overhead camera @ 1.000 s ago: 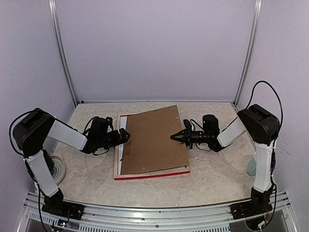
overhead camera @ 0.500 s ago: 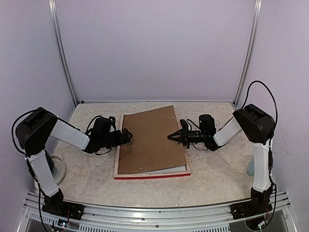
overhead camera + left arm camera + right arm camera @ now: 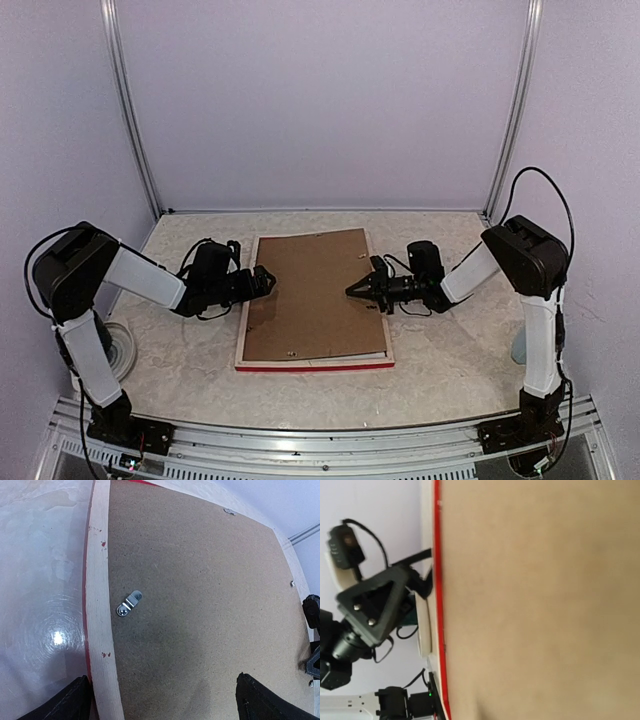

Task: Put the photo into the frame
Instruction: Place the backboard next to the photo.

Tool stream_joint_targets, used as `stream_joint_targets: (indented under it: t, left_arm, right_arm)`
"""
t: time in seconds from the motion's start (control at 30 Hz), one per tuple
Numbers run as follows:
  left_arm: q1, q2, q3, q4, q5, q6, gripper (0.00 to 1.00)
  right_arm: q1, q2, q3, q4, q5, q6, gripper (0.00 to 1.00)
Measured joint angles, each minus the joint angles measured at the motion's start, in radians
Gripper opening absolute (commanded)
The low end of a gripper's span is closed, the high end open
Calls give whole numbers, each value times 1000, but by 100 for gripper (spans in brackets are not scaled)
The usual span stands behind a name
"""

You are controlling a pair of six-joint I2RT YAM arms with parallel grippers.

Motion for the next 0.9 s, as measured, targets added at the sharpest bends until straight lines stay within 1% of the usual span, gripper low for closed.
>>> stream_joint_targets:
  t: [0.27,0.47,0.9]
  left_arm:
    - [2,-1,3,-1,34,-5,99]
    - [2,-5,3,0,53,-15,99]
    - [2,-28,2,6,82,-24,99]
  right_arm:
    - [7,-58,8,-164,33,-89,48]
    - [14,-121,47,-357,83,-180,57]
    - [31,-240,131,-680,219,-342,63]
